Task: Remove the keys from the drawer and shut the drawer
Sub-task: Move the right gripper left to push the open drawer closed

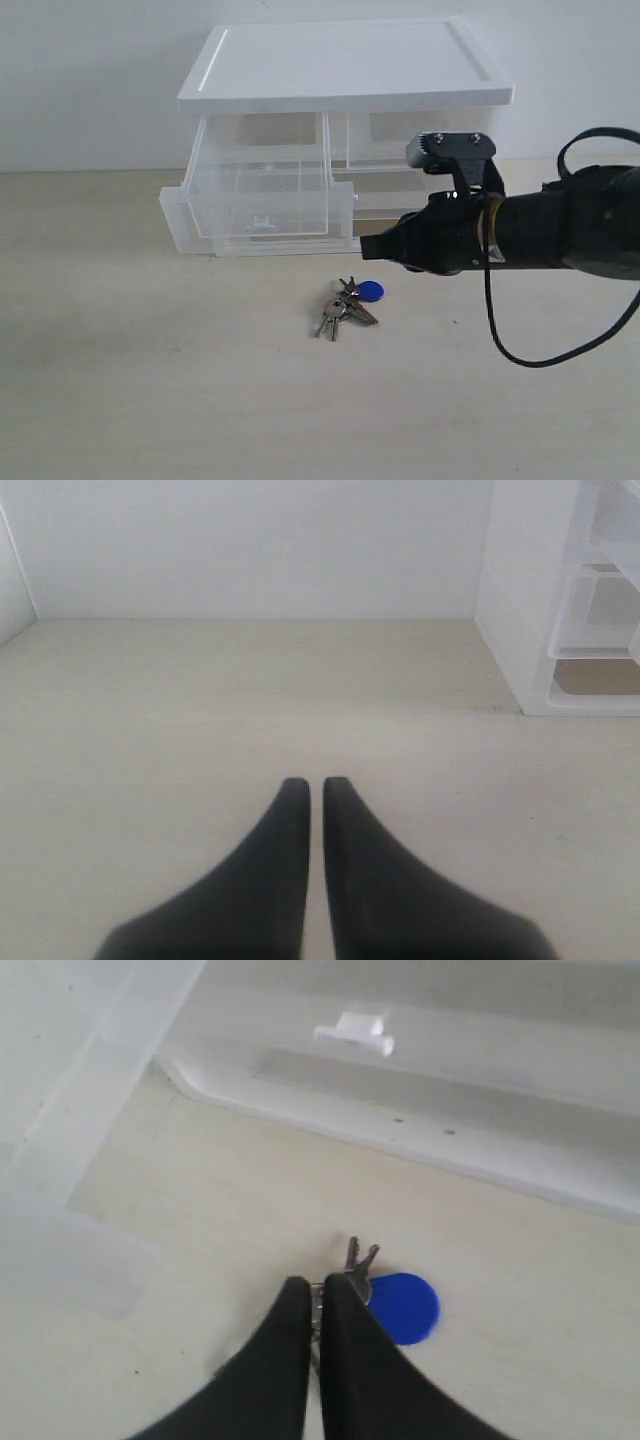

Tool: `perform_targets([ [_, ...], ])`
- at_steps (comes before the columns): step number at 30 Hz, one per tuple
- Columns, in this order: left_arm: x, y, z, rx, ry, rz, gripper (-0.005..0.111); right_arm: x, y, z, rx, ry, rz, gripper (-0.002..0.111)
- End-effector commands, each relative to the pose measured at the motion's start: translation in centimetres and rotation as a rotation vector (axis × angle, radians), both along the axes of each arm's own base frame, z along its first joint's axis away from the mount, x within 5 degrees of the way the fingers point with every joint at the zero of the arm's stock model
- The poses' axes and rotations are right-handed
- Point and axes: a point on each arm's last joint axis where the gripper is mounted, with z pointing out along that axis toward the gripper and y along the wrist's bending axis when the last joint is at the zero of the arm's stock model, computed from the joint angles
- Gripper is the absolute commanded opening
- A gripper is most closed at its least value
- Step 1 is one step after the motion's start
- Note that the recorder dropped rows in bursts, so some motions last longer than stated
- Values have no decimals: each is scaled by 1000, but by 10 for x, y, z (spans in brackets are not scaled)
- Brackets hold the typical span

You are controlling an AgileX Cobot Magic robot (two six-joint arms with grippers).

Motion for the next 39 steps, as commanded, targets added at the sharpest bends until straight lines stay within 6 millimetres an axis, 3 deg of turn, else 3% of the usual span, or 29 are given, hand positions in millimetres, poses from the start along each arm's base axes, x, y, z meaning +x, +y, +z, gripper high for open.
perform_targets([
  [1, 0, 0, -1, -13, 1, 6, 4, -5, -9, 30, -31, -75, -37, 0],
  [6, 0, 0, -1, -13, 1, 6, 4, -15, -6, 57, 3, -144, -14, 0],
  [12, 0, 0, -1, -13, 1, 6, 4, -37, 17, 77, 8, -216, 93, 0],
  [26, 0, 0, -1, -13, 1, 6, 4, -69, 59, 71, -52, -202, 217, 0],
  [33, 0, 0, -1, -13, 1, 6, 4, -59, 70, 50, -87, -180, 231, 0],
  [39, 0, 0, -1, -13, 1, 6, 4, -41, 84, 55, -99, -228, 236, 0],
])
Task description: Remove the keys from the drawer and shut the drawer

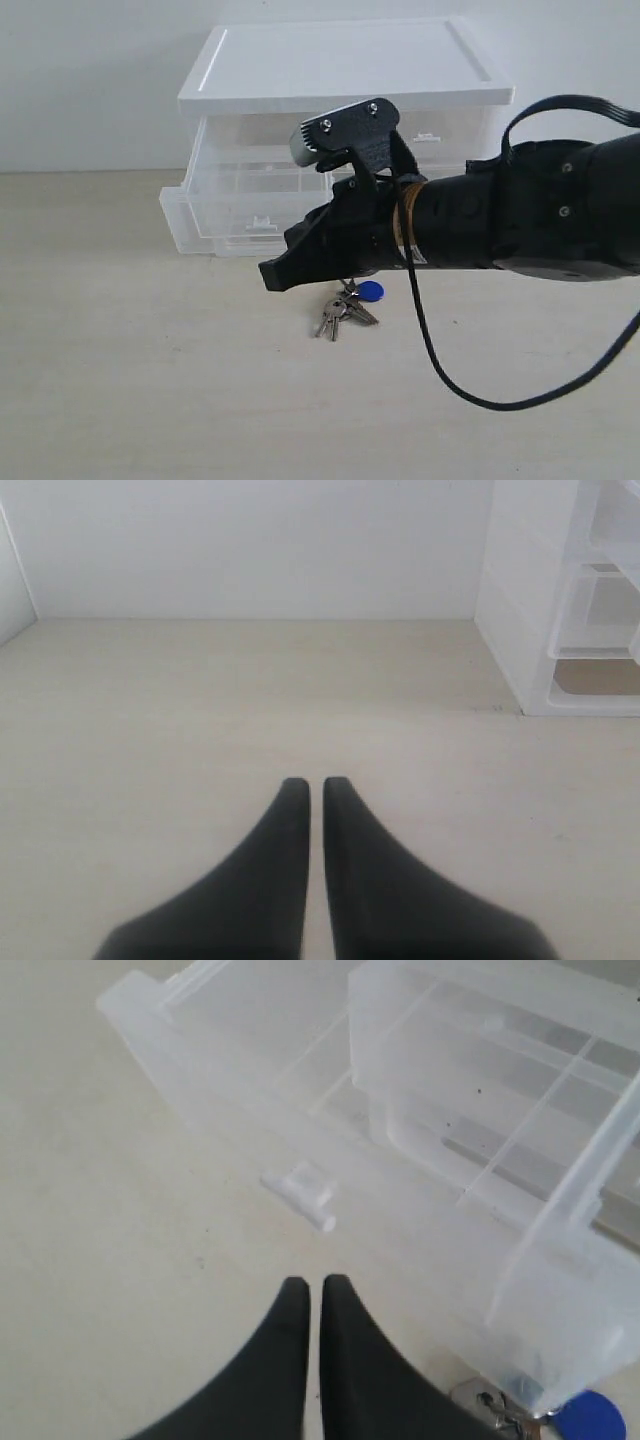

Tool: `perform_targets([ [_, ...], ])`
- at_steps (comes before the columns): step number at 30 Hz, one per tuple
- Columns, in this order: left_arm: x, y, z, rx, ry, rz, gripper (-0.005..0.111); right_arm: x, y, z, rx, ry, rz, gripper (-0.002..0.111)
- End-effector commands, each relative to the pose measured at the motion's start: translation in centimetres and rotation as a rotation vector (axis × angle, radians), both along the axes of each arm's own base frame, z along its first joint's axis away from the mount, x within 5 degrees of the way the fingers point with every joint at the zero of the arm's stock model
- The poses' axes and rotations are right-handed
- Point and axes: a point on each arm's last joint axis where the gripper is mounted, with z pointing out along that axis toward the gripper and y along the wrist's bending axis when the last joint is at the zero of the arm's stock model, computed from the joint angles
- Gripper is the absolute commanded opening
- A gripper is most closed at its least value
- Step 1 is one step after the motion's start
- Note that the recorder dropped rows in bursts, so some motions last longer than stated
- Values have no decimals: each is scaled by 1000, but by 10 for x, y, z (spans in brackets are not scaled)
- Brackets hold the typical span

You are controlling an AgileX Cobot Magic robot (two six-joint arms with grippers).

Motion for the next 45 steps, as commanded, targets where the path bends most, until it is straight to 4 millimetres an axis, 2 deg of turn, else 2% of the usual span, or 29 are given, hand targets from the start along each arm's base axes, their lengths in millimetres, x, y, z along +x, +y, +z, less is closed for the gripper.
perform_targets([
  [1, 0, 0, -1, -13, 1, 6, 4, 14, 9, 7, -12, -46, 0, 0],
  [6, 0, 0, -1, -13, 1, 6, 4, 29, 13, 4, -72, -42, -57, 0],
  [14, 0, 0, -1, -13, 1, 6, 4, 32, 13, 8, -31, -59, -39, 0],
  [26, 0, 0, -1, -13, 1, 6, 4, 49, 18, 42, -17, -154, -77, 0],
  [37, 0, 0, -1, -13, 1, 6, 4, 50, 16, 41, -53, -152, -95, 0],
  [45, 0, 0, -1, -13, 1, 6, 4, 51, 10, 35, -83, -88, -178, 0],
])
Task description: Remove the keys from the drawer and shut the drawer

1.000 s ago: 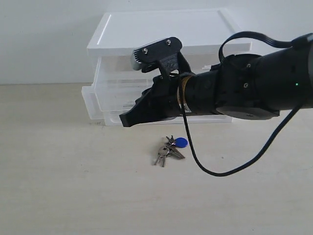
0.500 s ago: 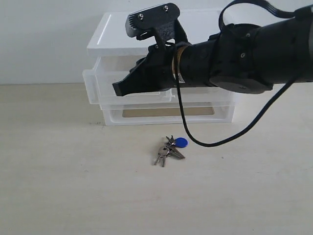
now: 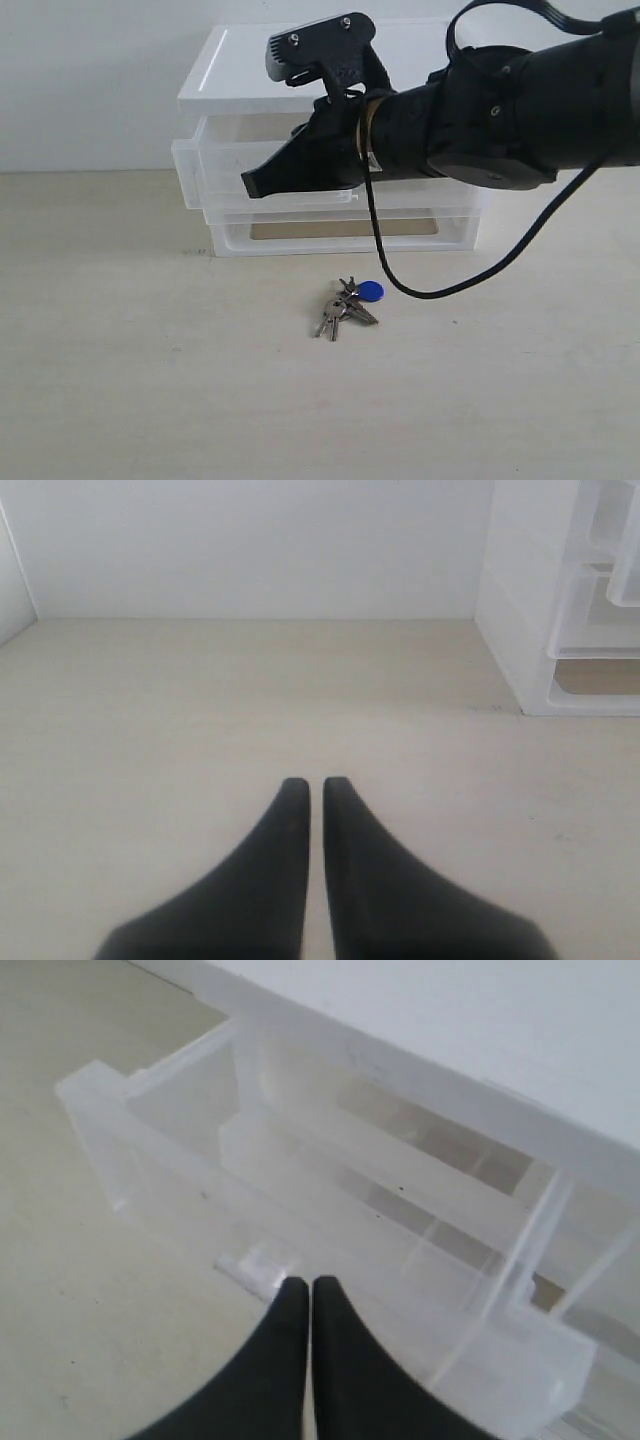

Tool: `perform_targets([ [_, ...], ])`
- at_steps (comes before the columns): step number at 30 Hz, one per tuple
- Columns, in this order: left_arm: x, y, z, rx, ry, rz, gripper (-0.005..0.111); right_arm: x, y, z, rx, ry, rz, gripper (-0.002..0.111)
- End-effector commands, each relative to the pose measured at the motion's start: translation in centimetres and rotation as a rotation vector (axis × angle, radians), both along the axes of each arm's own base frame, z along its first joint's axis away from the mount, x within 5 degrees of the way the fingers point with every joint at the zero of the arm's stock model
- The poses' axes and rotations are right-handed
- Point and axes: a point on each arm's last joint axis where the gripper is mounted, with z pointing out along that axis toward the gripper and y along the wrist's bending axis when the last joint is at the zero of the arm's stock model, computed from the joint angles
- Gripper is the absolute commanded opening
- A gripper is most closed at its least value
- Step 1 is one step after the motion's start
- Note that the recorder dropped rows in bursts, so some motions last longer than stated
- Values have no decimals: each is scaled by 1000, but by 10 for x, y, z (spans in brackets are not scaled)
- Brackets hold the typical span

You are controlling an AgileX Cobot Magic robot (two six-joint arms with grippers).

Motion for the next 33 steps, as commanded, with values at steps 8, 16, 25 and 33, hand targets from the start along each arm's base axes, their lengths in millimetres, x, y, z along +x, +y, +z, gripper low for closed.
perform_targets([
  [8, 0, 0, -1, -13, 1, 6, 4, 18, -2, -39, -67, 78, -38, 0],
  [16, 0, 0, -1, -13, 1, 6, 4, 41, -9, -24, -44, 29, -82, 0],
  [25, 0, 0, -1, -13, 1, 6, 4, 56, -20, -25, 17, 29, -106, 0],
  [33, 0, 0, -1, -13, 1, 6, 4, 69, -27, -39, 64, 61, -131, 0],
])
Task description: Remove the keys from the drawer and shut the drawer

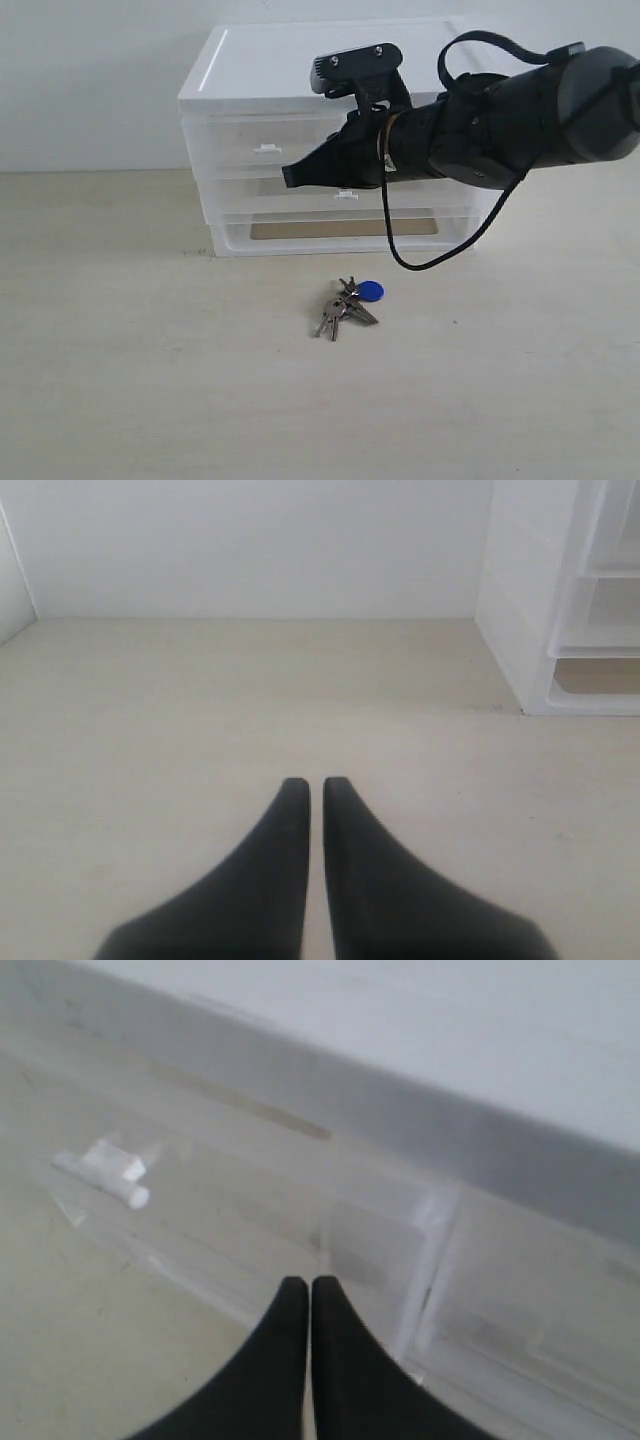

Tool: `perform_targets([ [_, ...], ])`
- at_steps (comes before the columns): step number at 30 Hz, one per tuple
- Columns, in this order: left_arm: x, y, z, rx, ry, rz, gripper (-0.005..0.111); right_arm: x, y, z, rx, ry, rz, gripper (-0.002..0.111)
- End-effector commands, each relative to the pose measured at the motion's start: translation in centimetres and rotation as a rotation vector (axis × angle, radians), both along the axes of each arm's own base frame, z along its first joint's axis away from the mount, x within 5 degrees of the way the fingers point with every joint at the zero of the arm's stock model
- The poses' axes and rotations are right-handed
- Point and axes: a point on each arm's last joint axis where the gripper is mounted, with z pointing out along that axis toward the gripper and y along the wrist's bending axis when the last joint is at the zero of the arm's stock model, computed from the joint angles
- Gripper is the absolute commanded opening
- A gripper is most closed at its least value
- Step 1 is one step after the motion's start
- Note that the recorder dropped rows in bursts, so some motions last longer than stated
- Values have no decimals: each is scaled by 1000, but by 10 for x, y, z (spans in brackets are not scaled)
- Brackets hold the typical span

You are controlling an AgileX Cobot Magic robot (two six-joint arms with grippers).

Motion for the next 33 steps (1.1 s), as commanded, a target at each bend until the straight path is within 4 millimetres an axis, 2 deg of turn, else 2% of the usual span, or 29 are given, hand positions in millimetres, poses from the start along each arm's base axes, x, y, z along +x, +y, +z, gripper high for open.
perform_targets([
  [1, 0, 0, -1, -13, 1, 6, 4, 10, -7, 3, 34, -5, -29, 0],
  [8, 0, 0, -1, -13, 1, 6, 4, 15, -4, 16, 67, -45, -22, 0],
  [19, 0, 0, -1, -13, 1, 6, 4, 14, -1, 17, 96, -21, -41, 0],
  [26, 0, 0, -1, -13, 1, 6, 4, -16, 31, 37, 58, -68, 58, 0],
  [33, 0, 0, -1, -13, 1, 6, 4, -51, 38, 69, -93, -99, 31, 0],
])
